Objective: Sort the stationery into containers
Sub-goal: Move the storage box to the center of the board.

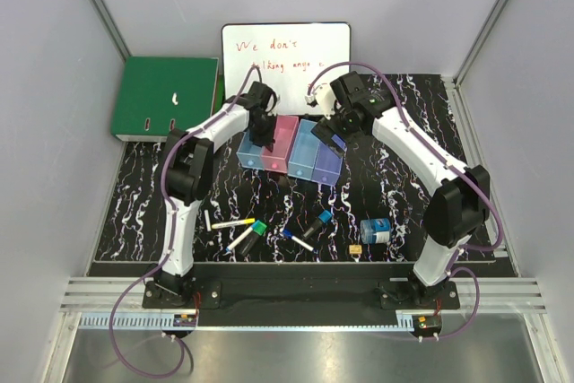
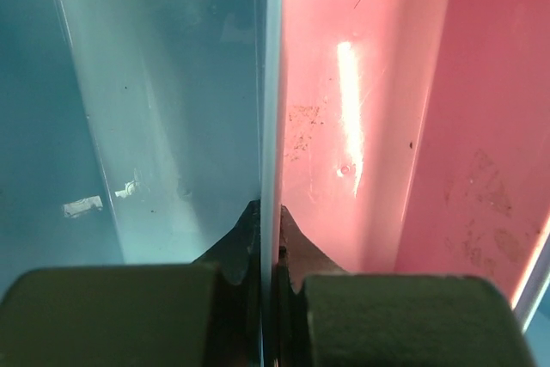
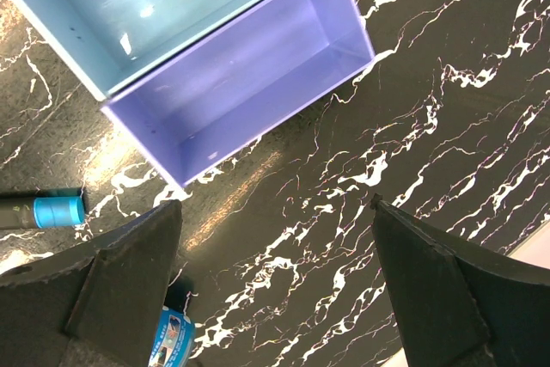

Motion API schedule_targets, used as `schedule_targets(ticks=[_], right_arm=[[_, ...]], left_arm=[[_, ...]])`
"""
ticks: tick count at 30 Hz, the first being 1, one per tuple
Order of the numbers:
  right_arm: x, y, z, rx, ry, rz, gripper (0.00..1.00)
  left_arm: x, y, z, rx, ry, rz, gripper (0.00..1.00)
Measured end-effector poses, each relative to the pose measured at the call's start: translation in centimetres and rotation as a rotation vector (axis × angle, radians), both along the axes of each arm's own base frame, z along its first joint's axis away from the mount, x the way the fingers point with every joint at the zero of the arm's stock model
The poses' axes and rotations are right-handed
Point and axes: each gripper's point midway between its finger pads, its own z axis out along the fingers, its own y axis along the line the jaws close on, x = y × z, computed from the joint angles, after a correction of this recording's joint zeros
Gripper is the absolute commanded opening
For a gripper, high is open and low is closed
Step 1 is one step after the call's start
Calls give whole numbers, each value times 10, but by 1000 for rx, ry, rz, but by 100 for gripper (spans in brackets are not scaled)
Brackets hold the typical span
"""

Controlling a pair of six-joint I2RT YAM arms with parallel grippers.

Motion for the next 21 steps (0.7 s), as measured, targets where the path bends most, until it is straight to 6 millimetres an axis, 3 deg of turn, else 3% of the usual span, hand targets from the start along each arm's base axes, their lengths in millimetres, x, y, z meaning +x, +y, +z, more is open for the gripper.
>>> schedule_targets(ticks=[21], right_arm=[[2,1,-3,3,2,-13,100]], left_arm=[[-2,13,-5,34,-13,121,0]])
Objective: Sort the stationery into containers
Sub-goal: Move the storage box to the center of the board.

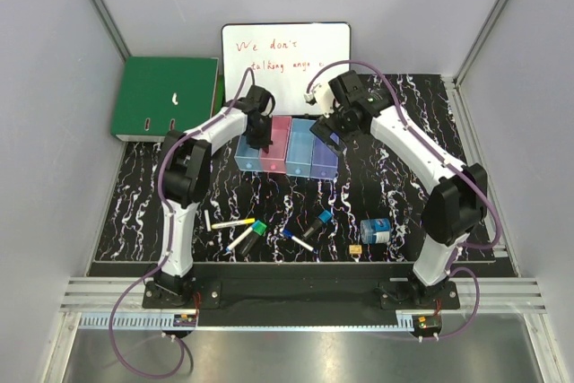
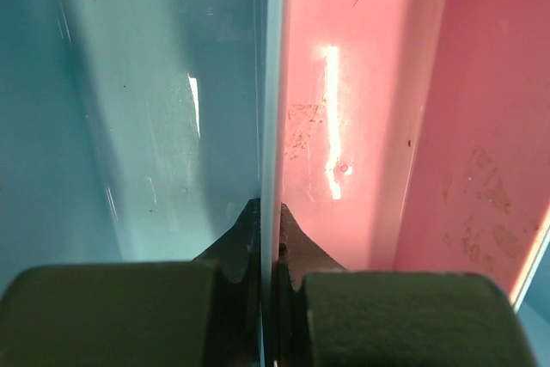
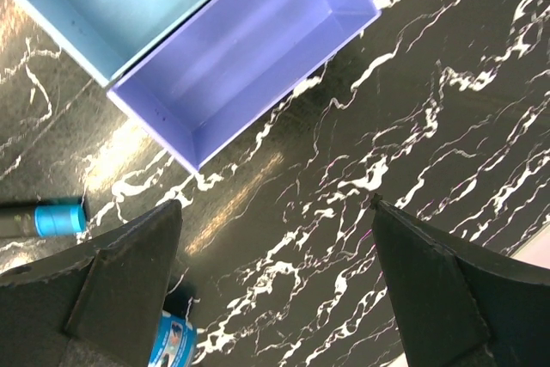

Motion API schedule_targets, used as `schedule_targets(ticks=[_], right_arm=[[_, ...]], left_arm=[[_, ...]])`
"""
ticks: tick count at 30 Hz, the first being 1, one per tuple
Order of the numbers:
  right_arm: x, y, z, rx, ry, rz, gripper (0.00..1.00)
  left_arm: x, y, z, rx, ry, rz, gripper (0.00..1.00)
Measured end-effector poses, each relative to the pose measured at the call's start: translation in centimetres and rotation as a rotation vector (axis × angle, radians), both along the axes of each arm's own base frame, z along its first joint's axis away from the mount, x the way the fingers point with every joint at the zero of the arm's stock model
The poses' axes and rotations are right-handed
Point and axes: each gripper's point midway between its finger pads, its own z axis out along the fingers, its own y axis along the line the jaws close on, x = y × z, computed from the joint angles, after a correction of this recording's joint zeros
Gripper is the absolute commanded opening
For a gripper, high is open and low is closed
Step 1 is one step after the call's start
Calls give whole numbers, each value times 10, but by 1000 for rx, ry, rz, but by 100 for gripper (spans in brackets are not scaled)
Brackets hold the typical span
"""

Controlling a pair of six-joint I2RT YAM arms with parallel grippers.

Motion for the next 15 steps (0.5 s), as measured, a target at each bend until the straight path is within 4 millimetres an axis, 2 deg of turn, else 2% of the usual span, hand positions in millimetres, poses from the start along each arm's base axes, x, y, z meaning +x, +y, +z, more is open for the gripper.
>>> schedule_targets(ticks=[6,15], right_arm=[[14,7,6,17,-33,-1,100],[14,8,5,19,-32,-3,100]], left_arm=[[-2,3,-1,6,-2,27,0],[-7,5,-1,-9,2,66,0]])
